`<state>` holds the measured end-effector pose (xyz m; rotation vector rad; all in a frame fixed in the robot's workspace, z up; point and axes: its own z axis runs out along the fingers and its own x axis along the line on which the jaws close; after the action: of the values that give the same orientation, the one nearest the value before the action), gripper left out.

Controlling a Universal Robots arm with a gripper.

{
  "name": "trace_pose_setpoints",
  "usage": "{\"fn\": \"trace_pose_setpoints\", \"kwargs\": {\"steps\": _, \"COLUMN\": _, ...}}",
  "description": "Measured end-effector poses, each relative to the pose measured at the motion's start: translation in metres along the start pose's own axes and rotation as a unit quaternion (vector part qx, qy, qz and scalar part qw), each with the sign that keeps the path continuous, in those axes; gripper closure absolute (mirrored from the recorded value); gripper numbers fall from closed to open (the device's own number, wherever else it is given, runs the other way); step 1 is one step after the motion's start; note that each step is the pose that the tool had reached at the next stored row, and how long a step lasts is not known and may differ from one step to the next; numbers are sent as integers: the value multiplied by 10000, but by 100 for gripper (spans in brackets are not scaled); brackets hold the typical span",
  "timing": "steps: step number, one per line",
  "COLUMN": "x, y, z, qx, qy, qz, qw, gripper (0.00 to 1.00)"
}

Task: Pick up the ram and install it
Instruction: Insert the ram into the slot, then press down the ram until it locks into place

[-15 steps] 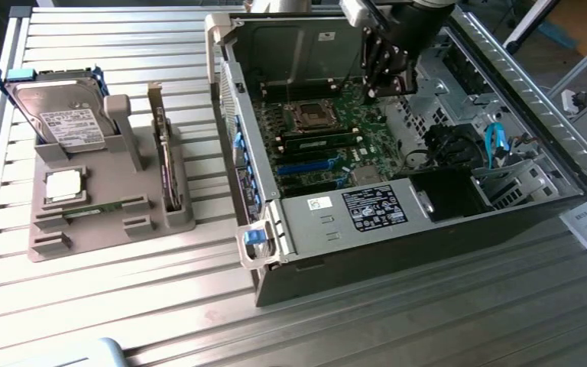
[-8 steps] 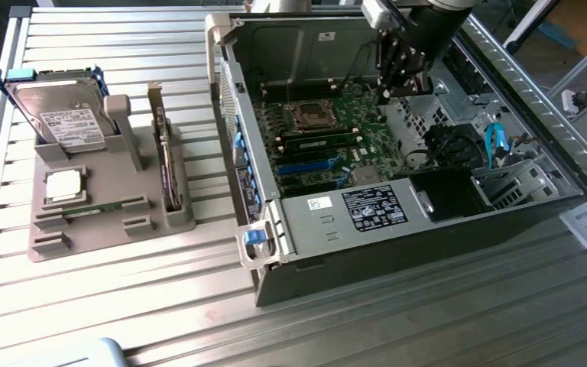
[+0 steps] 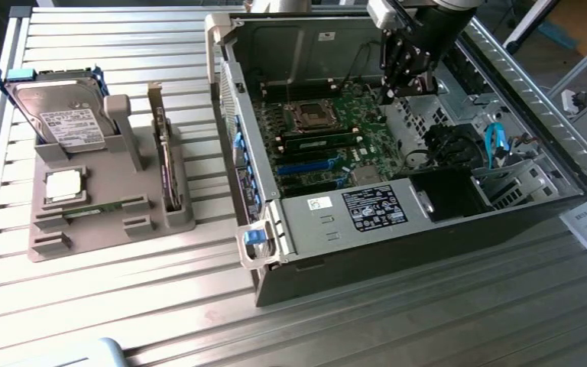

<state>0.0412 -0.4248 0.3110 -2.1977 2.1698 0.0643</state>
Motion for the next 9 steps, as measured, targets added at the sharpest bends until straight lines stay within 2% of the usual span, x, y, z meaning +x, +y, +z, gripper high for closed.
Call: {"fn": "trace_pose_setpoints", "kwargs": {"steps": 9, "x": 0, "y": 0, "z": 0, "qx": 0, "qy": 0, "qz": 0, "qw": 10000, "gripper": 89}}
